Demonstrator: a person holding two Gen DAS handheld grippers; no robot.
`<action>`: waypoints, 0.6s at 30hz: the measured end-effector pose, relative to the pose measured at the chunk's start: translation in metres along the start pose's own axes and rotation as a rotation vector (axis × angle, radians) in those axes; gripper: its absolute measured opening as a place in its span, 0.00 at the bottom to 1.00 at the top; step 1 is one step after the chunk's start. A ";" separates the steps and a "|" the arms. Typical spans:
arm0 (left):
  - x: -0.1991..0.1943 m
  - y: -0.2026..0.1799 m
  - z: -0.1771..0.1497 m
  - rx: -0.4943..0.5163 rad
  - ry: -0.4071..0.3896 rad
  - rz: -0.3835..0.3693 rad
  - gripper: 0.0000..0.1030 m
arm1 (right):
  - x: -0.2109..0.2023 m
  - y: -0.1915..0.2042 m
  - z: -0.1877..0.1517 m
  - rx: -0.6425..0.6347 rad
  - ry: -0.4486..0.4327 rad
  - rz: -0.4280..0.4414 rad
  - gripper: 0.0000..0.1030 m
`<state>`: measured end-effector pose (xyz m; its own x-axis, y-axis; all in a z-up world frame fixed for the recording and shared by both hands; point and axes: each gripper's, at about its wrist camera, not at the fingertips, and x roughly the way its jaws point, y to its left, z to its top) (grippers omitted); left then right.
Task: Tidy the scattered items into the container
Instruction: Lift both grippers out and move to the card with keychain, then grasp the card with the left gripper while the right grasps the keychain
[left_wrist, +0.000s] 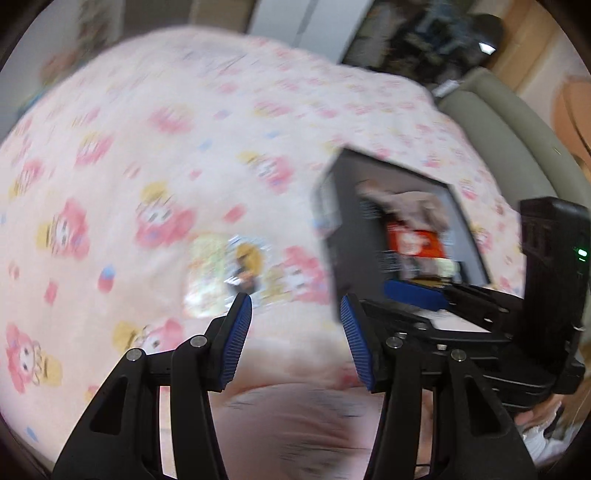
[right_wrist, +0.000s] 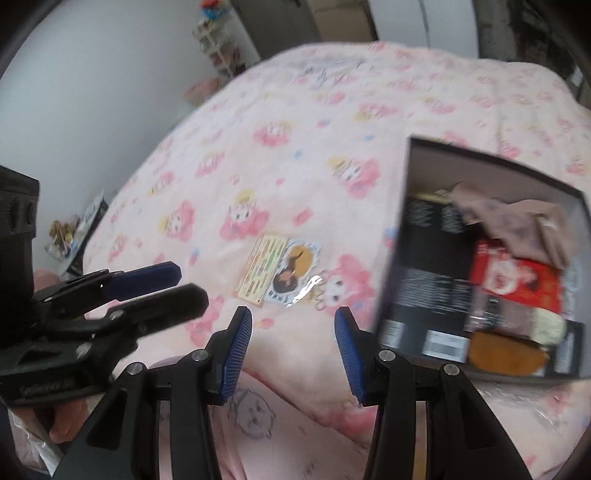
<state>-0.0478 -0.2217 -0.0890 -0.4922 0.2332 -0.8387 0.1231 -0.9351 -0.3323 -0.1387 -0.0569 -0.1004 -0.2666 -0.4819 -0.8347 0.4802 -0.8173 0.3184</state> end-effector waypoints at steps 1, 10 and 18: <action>0.011 0.016 -0.001 -0.033 0.020 0.008 0.50 | 0.016 0.005 0.003 -0.014 0.029 0.004 0.41; 0.093 0.108 -0.005 -0.219 0.137 0.023 0.50 | 0.099 0.024 0.013 -0.063 0.210 -0.046 0.42; 0.133 0.130 0.005 -0.313 0.169 -0.120 0.43 | 0.141 0.011 0.020 -0.013 0.273 -0.070 0.42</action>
<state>-0.1019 -0.3133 -0.2416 -0.3731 0.4016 -0.8364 0.3432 -0.7778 -0.5265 -0.1875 -0.1403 -0.2053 -0.0657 -0.3202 -0.9451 0.4800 -0.8405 0.2514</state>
